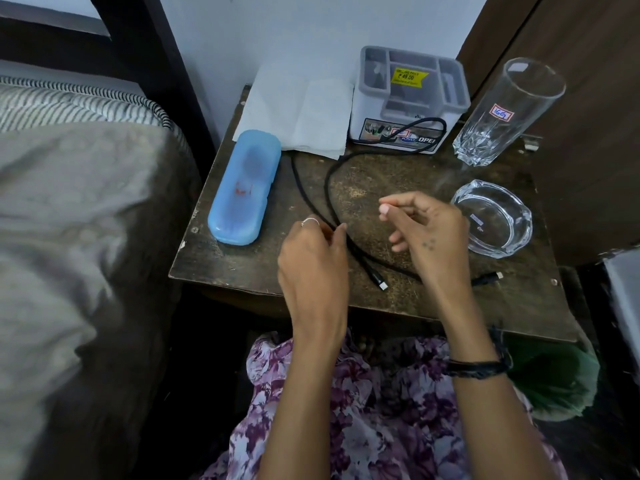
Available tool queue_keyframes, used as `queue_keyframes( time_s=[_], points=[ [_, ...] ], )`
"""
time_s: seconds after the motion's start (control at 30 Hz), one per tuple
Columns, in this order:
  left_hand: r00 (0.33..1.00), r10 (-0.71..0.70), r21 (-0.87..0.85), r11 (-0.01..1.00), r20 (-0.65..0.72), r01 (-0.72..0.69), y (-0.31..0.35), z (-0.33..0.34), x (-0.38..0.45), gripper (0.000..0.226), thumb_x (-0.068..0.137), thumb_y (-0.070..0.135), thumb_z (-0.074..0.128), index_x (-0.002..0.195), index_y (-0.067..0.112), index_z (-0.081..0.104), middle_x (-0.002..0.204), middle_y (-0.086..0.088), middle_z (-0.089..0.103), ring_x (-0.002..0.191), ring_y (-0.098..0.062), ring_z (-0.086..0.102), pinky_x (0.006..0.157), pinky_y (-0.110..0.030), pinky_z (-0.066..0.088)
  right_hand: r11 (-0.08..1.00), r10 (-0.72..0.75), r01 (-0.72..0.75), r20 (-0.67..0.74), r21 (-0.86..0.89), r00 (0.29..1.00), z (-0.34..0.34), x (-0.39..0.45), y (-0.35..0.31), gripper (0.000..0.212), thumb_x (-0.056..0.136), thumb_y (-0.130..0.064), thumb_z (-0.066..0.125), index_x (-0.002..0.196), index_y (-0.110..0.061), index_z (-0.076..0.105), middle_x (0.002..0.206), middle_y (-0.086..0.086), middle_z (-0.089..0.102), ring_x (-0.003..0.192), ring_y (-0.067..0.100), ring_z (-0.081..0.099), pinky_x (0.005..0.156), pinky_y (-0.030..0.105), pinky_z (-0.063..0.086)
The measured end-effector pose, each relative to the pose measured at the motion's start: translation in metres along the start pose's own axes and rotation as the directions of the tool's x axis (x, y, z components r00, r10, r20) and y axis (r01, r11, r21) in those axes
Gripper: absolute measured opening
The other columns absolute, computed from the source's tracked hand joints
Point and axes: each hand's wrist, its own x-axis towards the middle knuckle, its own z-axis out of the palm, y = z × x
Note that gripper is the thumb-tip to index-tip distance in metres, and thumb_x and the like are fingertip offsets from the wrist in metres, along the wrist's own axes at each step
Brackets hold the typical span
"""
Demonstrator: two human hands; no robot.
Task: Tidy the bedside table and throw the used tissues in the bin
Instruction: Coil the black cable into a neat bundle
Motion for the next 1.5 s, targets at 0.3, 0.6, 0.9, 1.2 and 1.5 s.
queue_keyframes(
  time_s=[0.3, 0.6, 0.9, 1.2, 1.5],
  points=[
    [0.992, -0.059, 0.075, 0.996, 0.108, 0.051, 0.002, 0.013, 0.004, 0.021, 0.086, 0.028, 0.062, 0.090, 0.008, 0.058, 0.099, -0.008, 0.061, 0.092, -0.026, 0.058, 0.068, -0.027, 0.032, 0.998, -0.062, 0.063, 0.064, -0.021, 0.996, -0.015, 0.005, 0.007, 0.009, 0.087, -0.019, 0.064, 0.091, -0.025, 0.069, 0.075, -0.007, 0.069, 0.049, 0.003, 0.056, 0.045, 0.014, 0.046],
    [0.993, -0.066, 0.058, 0.996, 0.093, 0.061, 0.003, 0.012, 0.002, 0.011, 0.088, 0.021, 0.056, 0.083, 0.012, 0.057, 0.089, -0.007, 0.064, 0.077, -0.020, 0.055, 0.067, -0.029, 0.034, 0.862, 0.206, 0.089, 0.505, -0.500, 0.838, -0.056, -0.001, 0.006, 0.024, 0.066, -0.044, 0.078, 0.083, -0.032, 0.067, 0.071, -0.016, 0.065, 0.058, -0.002, 0.054, 0.056, 0.019, 0.039],
    [0.990, 0.034, -0.314, 0.949, 0.139, 0.011, 0.017, 0.012, 0.002, 0.036, 0.089, 0.034, 0.058, 0.068, 0.004, 0.059, 0.059, 0.002, 0.058, 0.055, -0.008, 0.051, 0.054, -0.021, 0.041, 0.926, 0.088, 0.089, 0.439, -0.366, 0.894, -0.046, 0.001, 0.013, 0.008, 0.077, -0.023, 0.072, 0.074, -0.028, 0.067, 0.065, -0.013, 0.064, 0.049, -0.005, 0.050, 0.053, 0.018, 0.041],
    [0.736, 0.257, -0.513, 0.847, 0.626, 0.140, 0.016, 0.015, 0.003, 0.026, 0.081, 0.036, 0.061, 0.086, 0.012, 0.071, 0.080, -0.004, 0.075, 0.084, -0.019, 0.071, 0.083, -0.033, 0.055, 0.852, -0.004, -0.125, 0.247, 0.508, 0.969, -0.037, 0.010, -0.004, 0.023, 0.085, 0.003, 0.060, 0.093, -0.013, 0.046, 0.067, 0.007, 0.068, 0.048, 0.010, 0.058, 0.046, 0.021, 0.051],
    [0.809, 0.268, -0.629, 0.762, 0.523, 0.154, 0.015, -0.002, 0.009, 0.020, 0.091, 0.019, 0.050, 0.076, 0.015, 0.062, 0.050, 0.005, 0.052, 0.042, -0.005, 0.044, 0.045, -0.014, 0.038, 0.963, -0.148, 0.141, 0.012, 0.229, 0.989, -0.029, 0.014, 0.008, 0.021, 0.090, -0.015, 0.058, 0.105, -0.024, 0.069, 0.078, -0.005, 0.066, 0.060, 0.005, 0.051, 0.050, 0.020, 0.046]
  ],
)
